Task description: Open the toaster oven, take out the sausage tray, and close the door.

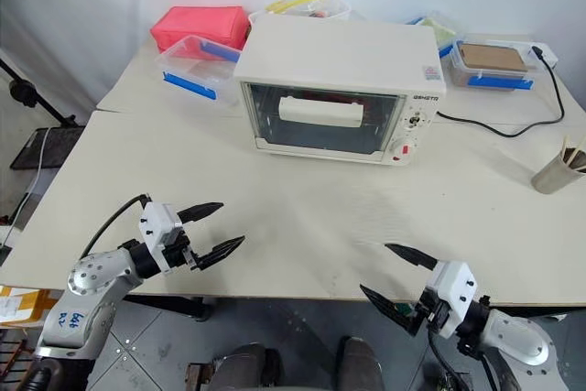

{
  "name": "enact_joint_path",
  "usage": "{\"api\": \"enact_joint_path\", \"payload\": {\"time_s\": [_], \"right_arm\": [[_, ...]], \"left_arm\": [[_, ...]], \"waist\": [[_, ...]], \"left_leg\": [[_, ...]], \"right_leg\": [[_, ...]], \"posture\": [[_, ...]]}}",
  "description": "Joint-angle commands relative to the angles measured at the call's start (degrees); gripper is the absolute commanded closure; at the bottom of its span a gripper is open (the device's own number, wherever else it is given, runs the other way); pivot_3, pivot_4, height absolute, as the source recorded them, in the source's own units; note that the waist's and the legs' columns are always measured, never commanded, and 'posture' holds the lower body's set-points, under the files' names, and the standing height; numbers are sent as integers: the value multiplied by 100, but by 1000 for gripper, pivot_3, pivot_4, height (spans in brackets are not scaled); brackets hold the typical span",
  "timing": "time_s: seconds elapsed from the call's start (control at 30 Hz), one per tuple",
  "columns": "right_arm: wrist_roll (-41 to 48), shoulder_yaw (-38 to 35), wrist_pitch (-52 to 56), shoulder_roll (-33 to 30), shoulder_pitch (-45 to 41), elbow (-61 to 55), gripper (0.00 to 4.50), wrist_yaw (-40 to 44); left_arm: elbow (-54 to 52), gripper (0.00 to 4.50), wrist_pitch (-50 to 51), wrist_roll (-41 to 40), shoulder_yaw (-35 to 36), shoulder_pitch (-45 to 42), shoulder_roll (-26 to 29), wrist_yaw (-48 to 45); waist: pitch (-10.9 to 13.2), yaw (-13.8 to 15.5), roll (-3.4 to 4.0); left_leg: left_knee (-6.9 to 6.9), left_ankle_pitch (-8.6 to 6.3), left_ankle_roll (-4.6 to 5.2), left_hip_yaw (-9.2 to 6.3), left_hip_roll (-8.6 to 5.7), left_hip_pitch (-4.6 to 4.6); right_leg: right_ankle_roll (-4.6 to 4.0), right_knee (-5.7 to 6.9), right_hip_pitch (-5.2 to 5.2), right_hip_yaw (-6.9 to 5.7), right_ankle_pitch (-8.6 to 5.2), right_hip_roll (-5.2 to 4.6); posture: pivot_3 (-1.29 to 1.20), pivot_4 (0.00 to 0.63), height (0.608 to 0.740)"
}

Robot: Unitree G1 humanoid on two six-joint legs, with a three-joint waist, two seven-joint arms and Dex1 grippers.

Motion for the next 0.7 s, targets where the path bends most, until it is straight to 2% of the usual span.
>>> {"api": "enact_joint_path", "payload": {"time_s": [0.03,0.27,0.3,0.37,0.43,0.5,0.7], "right_arm": [[204,-48,189,20,-190,-111,0,-96],[835,69,1288,-24,-1197,-358,0,-401],[955,77,1474,-15,-1429,-345,0,-467],[1012,124,1620,24,-2008,-161,0,-517],[1132,202,1943,133,-2973,274,0,-652],[837,427,1948,233,-3843,888,0,-636],[430,523,1665,615,-4914,1879,0,-704]], "left_arm": [[-151,47,-60,-96,42,-28,9,-44],[-320,47,385,-883,487,-136,-34,-72],[-367,47,690,-1359,678,-140,37,-209],[-439,47,819,-1641,879,-87,300,-565],[-582,47,1066,-1966,1054,-176,532,-694],[-608,47,1253,-2063,1060,-311,612,-596],[-721,47,1359,-2007,872,-403,551,-497]], "waist": [[0,3,0],[0,-4,0],[0,-3,0],[3,-39,-4],[3,-88,-5],[6,-136,-1],[6,-131,0]], "left_leg": [[0,0,0,0,0,0],[4,1,0,-2,6,0],[4,0,0,-5,6,0],[4,0,0,-8,9,-5],[7,1,0,1,3,-6],[11,5,-2,0,3,-4],[5,-1,-3,-27,-5,-20]], "right_leg": [[0,0,0,0,0,0],[0,6,-1,-1,0,1],[-2,7,-1,-3,-1,1],[-2,8,-2,-5,-1,1],[-2,8,-6,-2,-1,-1],[-2,17,-6,-2,-1,-1],[-11,28,-14,-22,-6,3]], "posture": [[0,150,740],[0,150,740],[0,150,740],[0,150,740],[0,150,740],[0,150,740],[0,150,740]]}}
